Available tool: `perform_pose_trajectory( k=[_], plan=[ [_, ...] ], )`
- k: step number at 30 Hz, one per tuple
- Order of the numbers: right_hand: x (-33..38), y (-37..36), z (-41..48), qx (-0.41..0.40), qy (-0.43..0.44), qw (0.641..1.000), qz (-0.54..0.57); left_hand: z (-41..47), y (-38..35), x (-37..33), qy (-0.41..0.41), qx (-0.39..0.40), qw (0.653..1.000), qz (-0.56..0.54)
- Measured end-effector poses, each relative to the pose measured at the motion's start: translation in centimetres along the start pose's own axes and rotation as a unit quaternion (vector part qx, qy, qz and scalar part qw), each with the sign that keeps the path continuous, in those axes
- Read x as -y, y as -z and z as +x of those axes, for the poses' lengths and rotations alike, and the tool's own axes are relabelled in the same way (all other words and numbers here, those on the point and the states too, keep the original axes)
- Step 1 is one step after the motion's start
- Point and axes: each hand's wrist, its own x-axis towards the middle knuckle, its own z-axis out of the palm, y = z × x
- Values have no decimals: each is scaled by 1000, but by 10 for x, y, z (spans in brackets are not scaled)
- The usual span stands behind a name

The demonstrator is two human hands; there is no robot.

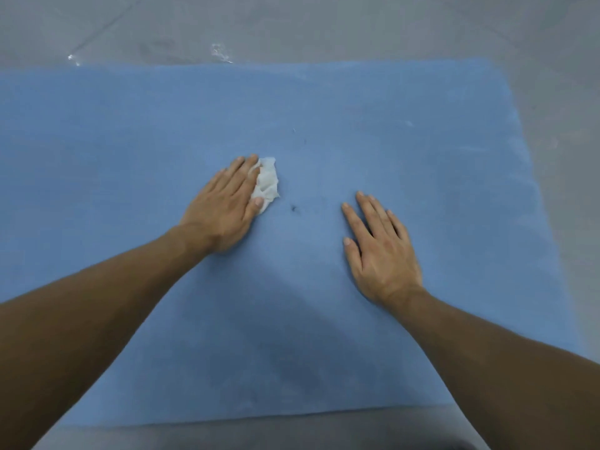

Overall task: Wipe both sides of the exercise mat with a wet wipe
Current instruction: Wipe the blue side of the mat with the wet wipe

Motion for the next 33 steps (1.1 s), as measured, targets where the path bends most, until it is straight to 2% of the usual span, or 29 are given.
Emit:
perform_pose_trajectory(
  k=[6, 9, 17, 22, 24, 27, 31, 33],
  plan=[
    [0, -1, 0, -10, -4, 1000, 7, 26, 11, 24, 127, -60, 990, -31],
    [-1, -2, 1, -17, -1, 1000, 5, 39, 12, 20, 170, -46, 983, -46],
    [-2, -2, 1, -19, 4, 1000, 0, 37, -6, -48, -37, -27, 996, -74],
    [-3, -5, 1, -18, 2, 1000, -3, 17, -18, -81, -202, 5, 978, -57],
    [-3, -5, 1, -16, 3, 1000, -4, 11, -21, -87, -239, 14, 970, -43],
    [-3, -5, 1, -15, 3, 1000, -4, 15, -19, -80, -238, 14, 971, -25],
    [-3, -4, 1, -3, 2, 1000, -11, 42, -5, -43, -118, -5, 993, -21],
    [-3, -3, 1, 0, 3, 1000, -14, 55, 4, -22, -91, -5, 996, 4]
  ],
)
